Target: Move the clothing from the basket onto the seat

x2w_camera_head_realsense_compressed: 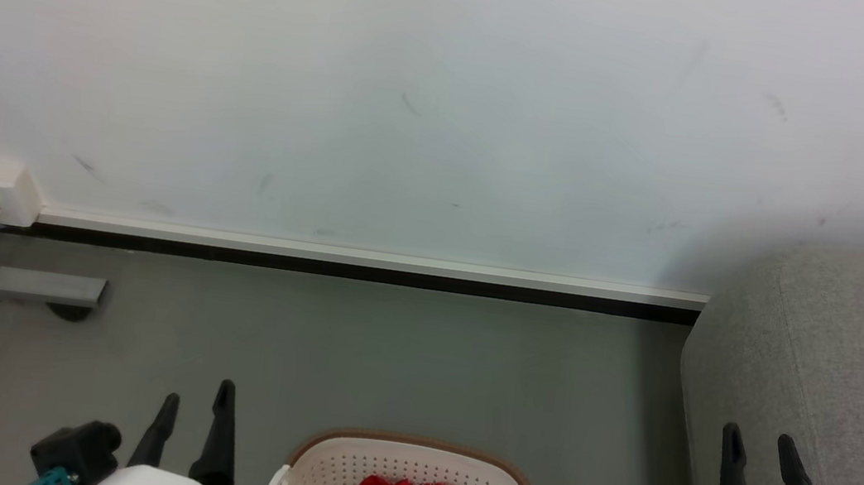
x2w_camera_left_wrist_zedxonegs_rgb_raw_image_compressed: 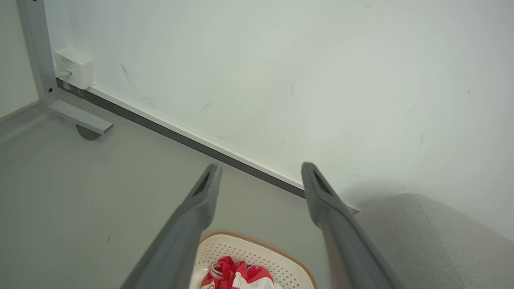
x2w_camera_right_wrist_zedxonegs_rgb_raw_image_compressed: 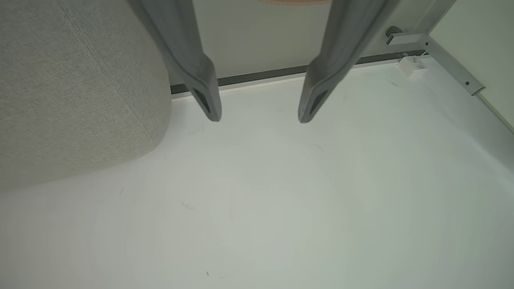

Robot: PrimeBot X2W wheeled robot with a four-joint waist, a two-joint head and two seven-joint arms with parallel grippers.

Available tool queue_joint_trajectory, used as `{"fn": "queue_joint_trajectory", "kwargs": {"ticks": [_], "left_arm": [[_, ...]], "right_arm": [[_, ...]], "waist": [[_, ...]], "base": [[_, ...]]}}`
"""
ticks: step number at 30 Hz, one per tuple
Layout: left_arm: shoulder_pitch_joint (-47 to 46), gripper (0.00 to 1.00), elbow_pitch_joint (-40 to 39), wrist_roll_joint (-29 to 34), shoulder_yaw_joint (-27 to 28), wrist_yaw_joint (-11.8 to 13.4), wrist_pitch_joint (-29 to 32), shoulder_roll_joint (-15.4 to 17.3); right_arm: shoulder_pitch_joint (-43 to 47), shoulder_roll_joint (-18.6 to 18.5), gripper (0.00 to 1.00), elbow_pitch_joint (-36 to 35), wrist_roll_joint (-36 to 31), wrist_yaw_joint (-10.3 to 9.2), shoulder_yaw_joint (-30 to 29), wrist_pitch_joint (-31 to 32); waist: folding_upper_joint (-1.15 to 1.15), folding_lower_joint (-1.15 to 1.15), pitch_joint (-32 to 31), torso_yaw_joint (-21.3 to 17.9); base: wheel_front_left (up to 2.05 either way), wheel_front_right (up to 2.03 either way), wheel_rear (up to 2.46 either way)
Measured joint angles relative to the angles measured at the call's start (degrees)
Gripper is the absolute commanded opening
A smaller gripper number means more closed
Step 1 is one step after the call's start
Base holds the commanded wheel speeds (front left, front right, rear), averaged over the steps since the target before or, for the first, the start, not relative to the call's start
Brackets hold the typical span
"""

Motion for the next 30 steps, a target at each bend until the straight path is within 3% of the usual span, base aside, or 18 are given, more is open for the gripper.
{"fn": "queue_joint_trajectory", "kwargs": {"ticks": [15,30], "left_arm": [[0.7,1.00,-0.8,9.3,0.0,2.1,-2.0,0.9],[1.0,1.00,-0.9,16.9,-0.7,3.3,-3.9,1.3]], "right_arm": [[0.2,-0.1,1.00,0.7,-8.9,0.00,0.7,-2.0],[0.4,-0.2,1.00,2.2,-12.7,0.00,0.3,-4.0]], "waist": [[0.00,0.00,-0.2,0.2],[0.00,0.00,-0.2,0.5]], "base": [[0.00,0.00,0.00],[0.00,0.00,0.00]]}}
